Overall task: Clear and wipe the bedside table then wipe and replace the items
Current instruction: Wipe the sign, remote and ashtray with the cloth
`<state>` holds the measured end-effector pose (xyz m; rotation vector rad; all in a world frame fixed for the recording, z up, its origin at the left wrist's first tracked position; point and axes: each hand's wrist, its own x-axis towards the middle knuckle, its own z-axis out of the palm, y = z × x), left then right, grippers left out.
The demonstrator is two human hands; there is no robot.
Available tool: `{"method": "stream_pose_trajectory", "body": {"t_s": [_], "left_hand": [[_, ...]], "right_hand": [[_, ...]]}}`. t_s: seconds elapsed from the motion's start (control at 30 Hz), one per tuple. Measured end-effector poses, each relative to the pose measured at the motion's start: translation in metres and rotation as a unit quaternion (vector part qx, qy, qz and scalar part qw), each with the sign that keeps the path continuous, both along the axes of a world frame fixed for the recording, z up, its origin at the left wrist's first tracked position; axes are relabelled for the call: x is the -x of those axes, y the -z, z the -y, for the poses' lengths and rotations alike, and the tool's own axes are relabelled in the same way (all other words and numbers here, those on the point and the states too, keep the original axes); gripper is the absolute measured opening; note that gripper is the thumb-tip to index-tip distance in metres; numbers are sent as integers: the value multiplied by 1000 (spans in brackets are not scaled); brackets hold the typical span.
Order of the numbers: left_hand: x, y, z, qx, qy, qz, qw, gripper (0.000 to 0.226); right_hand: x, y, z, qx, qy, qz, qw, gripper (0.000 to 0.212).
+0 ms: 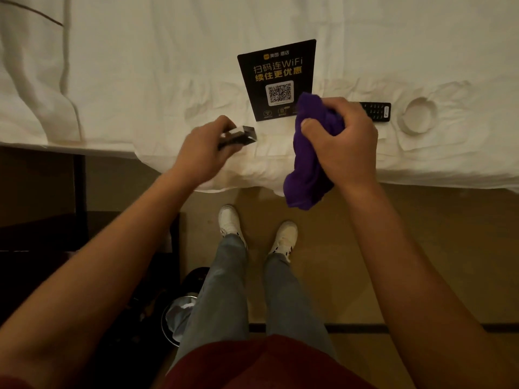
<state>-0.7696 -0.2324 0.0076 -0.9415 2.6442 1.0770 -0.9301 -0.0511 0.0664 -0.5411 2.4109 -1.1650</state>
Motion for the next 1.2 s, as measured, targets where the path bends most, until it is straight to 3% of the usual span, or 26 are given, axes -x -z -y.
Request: {"method": "stream_pose_trajectory", "body": {"t_s": [0.27,0.47,0.57,0.67,0.77,0.93,1.07,1.2], "left_hand": [[35,47,64,145,57,81,985,28],[48,64,67,164,78,107,977,25],[51,58,70,143,95,118,978,47],[53,45,80,139,124,19,982,73],[66,29,78,72,156,-36,984,80],[109,15,44,-87,142,-177,970,35],[123,4,24,-220,-24,-162,962,39],[127,-15,-4,-275,-147,-193,930,40]], "right_hand": [[-14,39,-18,-47,30,54,997,31],[-21,53,-32,-57,52,80,994,33],[-18,50,-35,-54,68,84,993,31],[-11,41,-31,-34,99,79,991,30],[-2,30,-23,-15,135,63,989,29],[13,17,-6,63,169,66,981,38],[40,4,5,117,178,59,975,34],[76,-8,11,154,173,12,973,44]]}}
